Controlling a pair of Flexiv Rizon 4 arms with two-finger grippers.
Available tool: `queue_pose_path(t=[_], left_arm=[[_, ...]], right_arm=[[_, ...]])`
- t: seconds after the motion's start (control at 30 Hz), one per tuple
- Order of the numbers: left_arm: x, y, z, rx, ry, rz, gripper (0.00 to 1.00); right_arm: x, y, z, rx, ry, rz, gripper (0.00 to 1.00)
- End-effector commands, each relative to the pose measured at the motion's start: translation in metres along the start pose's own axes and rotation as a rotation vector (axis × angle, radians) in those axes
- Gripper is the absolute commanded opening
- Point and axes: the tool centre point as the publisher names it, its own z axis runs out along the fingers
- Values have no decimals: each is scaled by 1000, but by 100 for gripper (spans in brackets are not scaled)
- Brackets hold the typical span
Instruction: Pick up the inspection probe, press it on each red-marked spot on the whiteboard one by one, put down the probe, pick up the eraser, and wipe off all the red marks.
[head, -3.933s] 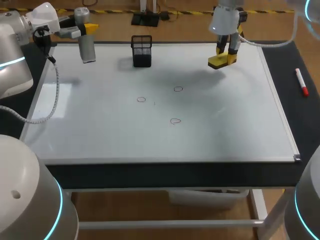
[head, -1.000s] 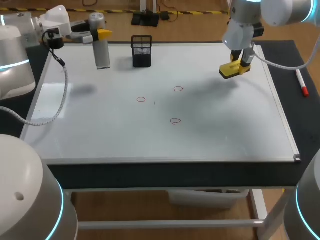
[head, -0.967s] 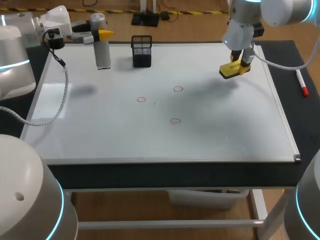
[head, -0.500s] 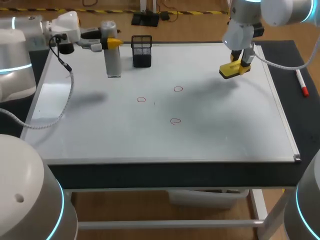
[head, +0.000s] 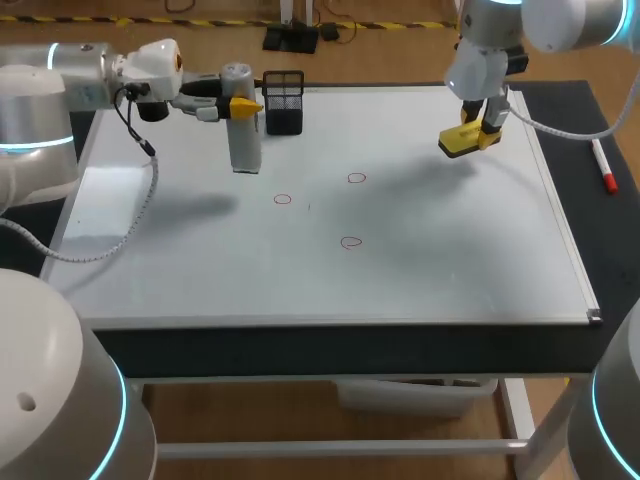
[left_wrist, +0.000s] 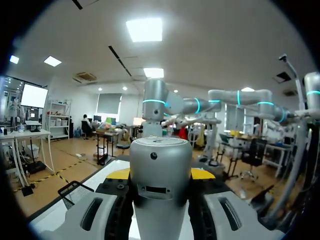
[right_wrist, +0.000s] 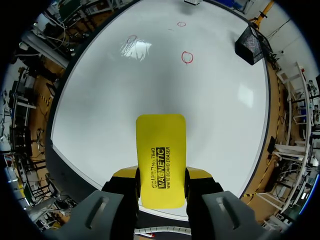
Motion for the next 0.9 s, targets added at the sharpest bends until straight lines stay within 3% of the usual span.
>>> queue_pose_path(t=[0.03,0.9], left_arm=[[-5,7,6,10,76,-3,0],[9,43,43,7,297,-28,0]], right_arm=[[-1,-1,-1,3,6,-1,0],[-1,-1,-1,3,6,-1,0]])
